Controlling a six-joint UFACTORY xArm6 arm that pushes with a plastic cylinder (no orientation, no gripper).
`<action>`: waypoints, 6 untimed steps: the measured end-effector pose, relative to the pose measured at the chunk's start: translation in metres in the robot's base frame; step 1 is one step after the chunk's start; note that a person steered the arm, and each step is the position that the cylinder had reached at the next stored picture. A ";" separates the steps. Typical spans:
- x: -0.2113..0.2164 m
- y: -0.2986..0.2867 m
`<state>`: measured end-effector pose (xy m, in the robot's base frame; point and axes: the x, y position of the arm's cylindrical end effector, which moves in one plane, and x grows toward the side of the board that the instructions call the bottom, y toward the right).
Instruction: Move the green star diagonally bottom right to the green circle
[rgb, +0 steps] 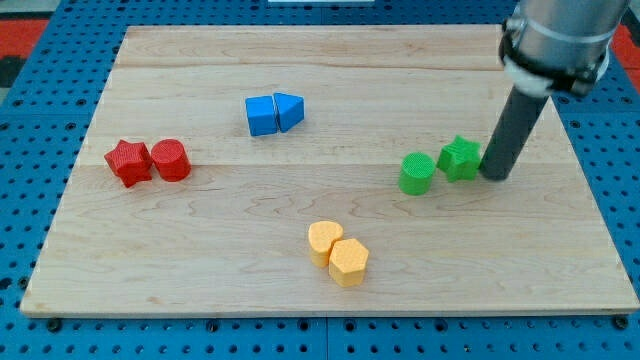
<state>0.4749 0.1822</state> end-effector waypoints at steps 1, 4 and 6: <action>-0.076 0.011; 0.018 -0.011; 0.007 0.047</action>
